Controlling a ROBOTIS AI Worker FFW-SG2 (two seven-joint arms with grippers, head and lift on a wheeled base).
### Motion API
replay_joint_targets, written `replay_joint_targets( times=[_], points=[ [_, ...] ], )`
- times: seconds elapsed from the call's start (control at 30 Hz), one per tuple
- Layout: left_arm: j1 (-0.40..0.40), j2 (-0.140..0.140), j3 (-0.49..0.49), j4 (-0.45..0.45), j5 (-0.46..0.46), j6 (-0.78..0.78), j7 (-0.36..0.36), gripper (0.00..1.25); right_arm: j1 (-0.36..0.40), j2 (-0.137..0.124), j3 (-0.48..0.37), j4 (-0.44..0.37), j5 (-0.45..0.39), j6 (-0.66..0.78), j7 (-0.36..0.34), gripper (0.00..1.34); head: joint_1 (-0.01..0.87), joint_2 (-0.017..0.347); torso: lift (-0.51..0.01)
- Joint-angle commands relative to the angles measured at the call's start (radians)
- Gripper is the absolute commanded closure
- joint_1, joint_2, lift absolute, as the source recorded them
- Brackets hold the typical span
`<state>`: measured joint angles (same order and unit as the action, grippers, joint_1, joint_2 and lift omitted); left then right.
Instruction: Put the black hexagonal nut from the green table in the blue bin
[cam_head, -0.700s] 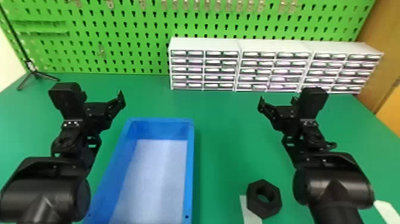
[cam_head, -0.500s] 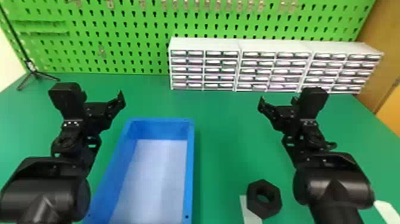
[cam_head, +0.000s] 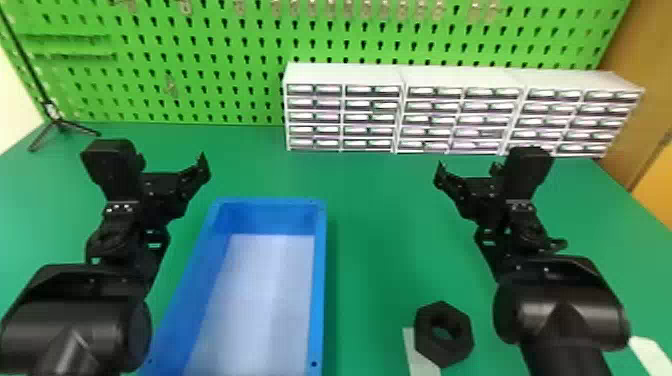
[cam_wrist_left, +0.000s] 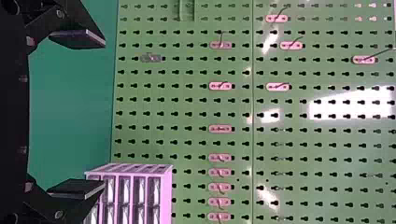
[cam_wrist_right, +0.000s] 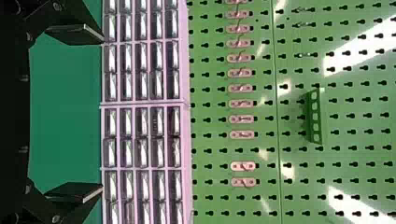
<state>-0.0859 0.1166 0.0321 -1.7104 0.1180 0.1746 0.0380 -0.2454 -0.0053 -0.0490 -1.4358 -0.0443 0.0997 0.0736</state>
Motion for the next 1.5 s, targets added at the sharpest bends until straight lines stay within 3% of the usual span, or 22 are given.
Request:
replay_joint_targets(
  times=[0.0, 0.27, 0.6, 0.97, 1.13, 1.47],
  points=[
    [0.000, 0.000, 0.000, 0.000, 0.000, 0.000, 0.000, 0.21, 0.000, -0.001, 0.000, 0.000, 0.000, 0.000, 0.000, 0.18, 0.683, 0.028, -0.096],
    [0.000, 0.000, 0.003, 0.000, 0.000, 0.000, 0.000, 0.21, 0.005, -0.005, 0.000, -0.017, -0.005, 0.021, 0.002, 0.18, 0.683, 0.028, -0.096],
    [0.003, 0.000, 0.005, 0.000, 0.000, -0.001, 0.000, 0.21, 0.057, -0.019, -0.008, -0.112, -0.017, 0.115, 0.002, 0.18, 0.683, 0.028, -0.096],
    [0.003, 0.000, 0.008, 0.000, 0.000, 0.000, 0.000, 0.21, 0.104, -0.065, -0.009, -0.241, -0.043, 0.307, 0.006, 0.18, 0.683, 0.028, -0.096],
    [0.003, 0.000, 0.009, 0.000, 0.002, -0.001, 0.000, 0.21, 0.115, -0.082, -0.014, -0.285, -0.048, 0.390, 0.048, 0.18, 0.683, 0.028, -0.096],
    [0.005, 0.000, 0.014, 0.000, 0.002, 0.000, 0.000, 0.21, 0.161, -0.091, -0.060, -0.394, 0.030, 0.565, 0.187, 0.18, 0.683, 0.028, -0.096]
  ],
)
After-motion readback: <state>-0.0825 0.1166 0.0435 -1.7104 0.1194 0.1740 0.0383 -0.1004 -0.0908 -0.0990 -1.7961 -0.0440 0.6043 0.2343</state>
